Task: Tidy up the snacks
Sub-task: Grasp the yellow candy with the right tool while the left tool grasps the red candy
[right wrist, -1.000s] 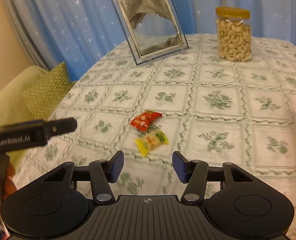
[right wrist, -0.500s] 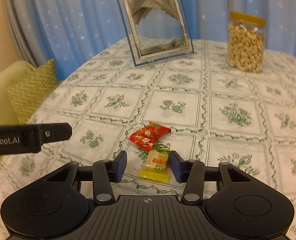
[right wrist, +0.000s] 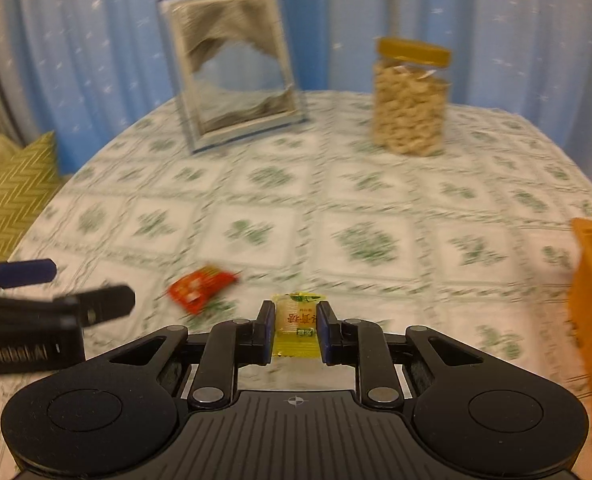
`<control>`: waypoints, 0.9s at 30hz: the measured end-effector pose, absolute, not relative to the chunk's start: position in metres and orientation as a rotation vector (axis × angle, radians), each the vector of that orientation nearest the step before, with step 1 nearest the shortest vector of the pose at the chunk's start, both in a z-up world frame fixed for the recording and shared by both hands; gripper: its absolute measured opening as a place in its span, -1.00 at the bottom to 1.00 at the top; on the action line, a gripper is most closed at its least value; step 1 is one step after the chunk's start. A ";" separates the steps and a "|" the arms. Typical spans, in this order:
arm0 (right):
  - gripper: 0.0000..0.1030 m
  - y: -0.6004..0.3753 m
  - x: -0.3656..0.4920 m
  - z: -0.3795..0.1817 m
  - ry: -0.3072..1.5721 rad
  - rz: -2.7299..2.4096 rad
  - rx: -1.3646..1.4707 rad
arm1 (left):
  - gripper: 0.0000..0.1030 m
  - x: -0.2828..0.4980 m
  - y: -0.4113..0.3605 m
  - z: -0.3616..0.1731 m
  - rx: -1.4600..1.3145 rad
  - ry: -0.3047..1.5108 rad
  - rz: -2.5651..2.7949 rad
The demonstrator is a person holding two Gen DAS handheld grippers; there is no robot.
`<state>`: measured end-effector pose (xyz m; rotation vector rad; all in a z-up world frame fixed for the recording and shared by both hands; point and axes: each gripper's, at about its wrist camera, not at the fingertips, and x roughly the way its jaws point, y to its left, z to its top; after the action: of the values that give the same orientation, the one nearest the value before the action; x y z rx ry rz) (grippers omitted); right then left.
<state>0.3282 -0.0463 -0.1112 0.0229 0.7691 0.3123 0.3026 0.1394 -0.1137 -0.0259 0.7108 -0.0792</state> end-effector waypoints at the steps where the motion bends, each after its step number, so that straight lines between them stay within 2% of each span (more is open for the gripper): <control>1: -0.57 -0.053 0.330 -0.109 0.769 0.304 0.032 | 0.81 0.306 0.134 -0.115 -0.012 0.705 -0.094; 7: -0.57 -0.083 0.337 -0.104 0.778 0.276 0.088 | 0.52 0.328 0.116 -0.126 -0.011 0.714 -0.174; 10: -0.57 -0.094 0.339 -0.104 0.785 0.256 0.115 | 0.45 0.336 0.109 -0.130 0.005 0.706 -0.194; 12: -0.57 -0.097 0.340 -0.105 0.788 0.248 0.131 | 0.27 0.341 0.104 -0.135 0.020 0.718 -0.204; 17: -0.57 -0.098 0.341 -0.105 0.785 0.249 0.154 | -0.35 0.349 0.096 -0.146 0.037 0.751 -0.222; 19: -0.57 -0.097 0.341 -0.105 0.782 0.251 0.152 | -0.50 0.349 0.094 -0.147 0.061 0.748 -0.222; 22: -0.57 -0.097 0.341 -0.104 0.782 0.247 0.164 | -0.57 0.348 0.095 -0.144 0.034 0.769 -0.211; 27: -0.57 -0.096 0.332 -0.100 0.772 0.252 0.161 | -0.59 0.340 0.096 -0.135 -0.028 0.791 -0.173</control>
<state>0.3319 -0.0956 -0.1004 0.1610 0.7717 0.2520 0.3396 0.0959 -0.1346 -0.0279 0.7913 -0.1726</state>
